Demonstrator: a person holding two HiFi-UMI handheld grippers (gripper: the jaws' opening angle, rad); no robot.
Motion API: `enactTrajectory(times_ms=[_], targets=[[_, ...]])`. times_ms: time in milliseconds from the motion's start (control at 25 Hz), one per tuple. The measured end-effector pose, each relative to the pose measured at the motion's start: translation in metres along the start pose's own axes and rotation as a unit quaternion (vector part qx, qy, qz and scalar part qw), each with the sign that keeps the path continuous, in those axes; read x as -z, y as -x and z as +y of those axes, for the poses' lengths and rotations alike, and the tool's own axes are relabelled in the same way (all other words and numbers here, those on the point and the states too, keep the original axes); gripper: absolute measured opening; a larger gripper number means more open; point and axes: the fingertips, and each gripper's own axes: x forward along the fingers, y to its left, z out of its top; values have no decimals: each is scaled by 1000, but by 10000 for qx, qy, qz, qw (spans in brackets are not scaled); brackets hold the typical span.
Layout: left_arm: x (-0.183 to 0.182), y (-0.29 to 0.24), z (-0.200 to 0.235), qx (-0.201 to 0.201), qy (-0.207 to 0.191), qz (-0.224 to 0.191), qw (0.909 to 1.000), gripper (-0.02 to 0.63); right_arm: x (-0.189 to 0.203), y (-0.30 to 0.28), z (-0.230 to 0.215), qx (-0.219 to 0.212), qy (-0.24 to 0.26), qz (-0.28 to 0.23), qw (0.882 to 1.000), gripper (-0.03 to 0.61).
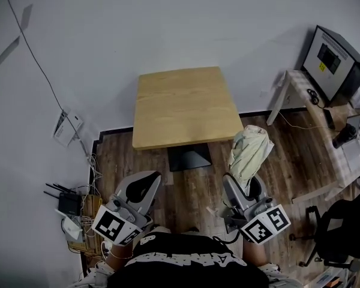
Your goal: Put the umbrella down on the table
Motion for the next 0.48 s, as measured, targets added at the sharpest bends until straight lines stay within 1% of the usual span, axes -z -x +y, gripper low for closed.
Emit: enactTrajectory(times_ms=[160,280,400,480], targets=[[0,5,8,-230,-5,14,9997,-2,5,-8,-8,7,-127,84,9999,268],[5,10,15,-338,155,39,9993,-2,5,-13,-8,-27,-131,102,9999,268],[9,9,25,-304,277,-19,9992,-3,5,-18,-3,-21,-10,96,10000,268],[11,-1,28,-164,313,-91,9993,-2,5,-20,-2,25,44,85,10000,268]])
